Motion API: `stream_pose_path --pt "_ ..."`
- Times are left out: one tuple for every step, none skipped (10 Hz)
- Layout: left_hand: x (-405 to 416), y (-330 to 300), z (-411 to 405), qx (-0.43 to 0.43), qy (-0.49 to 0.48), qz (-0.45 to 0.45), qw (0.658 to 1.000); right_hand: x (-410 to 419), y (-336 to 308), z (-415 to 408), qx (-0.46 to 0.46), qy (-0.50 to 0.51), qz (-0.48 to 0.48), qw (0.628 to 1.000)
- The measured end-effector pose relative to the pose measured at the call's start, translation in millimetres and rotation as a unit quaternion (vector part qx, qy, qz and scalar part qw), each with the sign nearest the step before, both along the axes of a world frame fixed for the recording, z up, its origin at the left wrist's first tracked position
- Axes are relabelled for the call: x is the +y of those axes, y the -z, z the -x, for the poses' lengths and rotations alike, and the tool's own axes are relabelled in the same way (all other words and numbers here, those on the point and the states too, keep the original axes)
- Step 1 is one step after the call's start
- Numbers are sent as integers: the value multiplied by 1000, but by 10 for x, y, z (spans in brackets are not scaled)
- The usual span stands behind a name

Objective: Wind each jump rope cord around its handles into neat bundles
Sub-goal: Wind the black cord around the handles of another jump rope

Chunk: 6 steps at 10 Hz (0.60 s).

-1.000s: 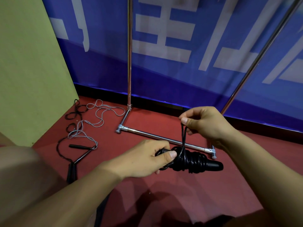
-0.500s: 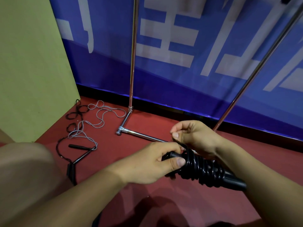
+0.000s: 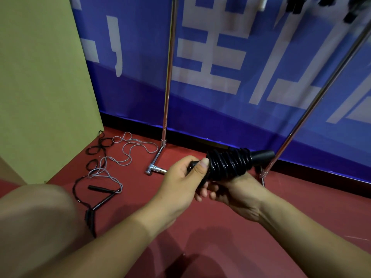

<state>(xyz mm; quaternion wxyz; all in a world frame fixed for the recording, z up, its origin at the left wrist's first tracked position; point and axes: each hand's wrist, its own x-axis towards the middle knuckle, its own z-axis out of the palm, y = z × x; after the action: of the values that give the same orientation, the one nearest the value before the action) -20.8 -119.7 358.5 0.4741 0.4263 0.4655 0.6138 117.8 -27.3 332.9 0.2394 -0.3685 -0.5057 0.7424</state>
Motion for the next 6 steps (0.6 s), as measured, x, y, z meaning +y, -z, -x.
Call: stream_pose_path --pt "36 25 14 -9 -40 42 998 -72 26 94 9 -1 40 999" --pt "50 38 33 53 -88 75 992 -116 119 169 -16 -4 91 996" --pt "71 70 37 77 -132 91 984 -164 95 243 -45 1 116 992" --pt "105 72 29 55 -140 89 985 -204 -5 260 -43 8 126 991" --pt "128 17 57 28 -112 97 989 -307 -156 231 -50 -21 112 992" --pt "140 -61 100 36 -104 113 988 -376 -260 219 -56 -34 98 993"
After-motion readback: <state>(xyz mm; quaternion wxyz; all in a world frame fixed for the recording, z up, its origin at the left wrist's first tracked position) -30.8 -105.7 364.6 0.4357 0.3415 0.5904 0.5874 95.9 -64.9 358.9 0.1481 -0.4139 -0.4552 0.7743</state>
